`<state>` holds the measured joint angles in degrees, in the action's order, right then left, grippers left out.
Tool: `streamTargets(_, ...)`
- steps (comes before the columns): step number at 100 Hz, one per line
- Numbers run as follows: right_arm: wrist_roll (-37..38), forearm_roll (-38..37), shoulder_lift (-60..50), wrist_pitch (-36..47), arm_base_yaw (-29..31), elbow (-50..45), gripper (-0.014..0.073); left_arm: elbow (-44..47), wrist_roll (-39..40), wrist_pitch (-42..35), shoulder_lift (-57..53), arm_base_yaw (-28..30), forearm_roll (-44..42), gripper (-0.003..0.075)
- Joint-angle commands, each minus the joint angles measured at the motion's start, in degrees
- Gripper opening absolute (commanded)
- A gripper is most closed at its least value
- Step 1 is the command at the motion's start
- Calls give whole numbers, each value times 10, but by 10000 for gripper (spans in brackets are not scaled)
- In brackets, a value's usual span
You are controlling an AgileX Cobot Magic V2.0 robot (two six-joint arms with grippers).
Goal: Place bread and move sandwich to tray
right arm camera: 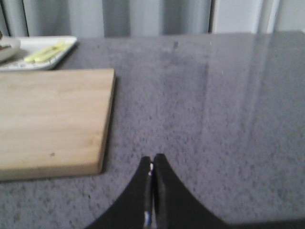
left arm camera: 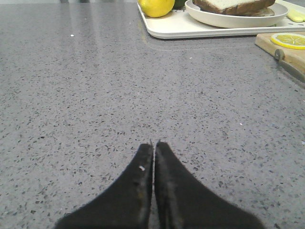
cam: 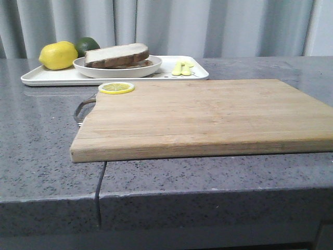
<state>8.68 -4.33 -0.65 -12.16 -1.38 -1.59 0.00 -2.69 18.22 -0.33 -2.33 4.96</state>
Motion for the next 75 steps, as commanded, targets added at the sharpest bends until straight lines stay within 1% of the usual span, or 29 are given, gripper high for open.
streamTargets(1,-8,-10,-10,-8,4,-2,-61,9,3,-38,-17,0,4,-20)
streamTargets(21,-11,-9,-10,-72,4,-2,-61,9,3,-38,-17,0,4,-20)
streamTargets(75,-11,-9,-11,-70,4,-2,-61,9,3,-38,-17,0,4,-20)
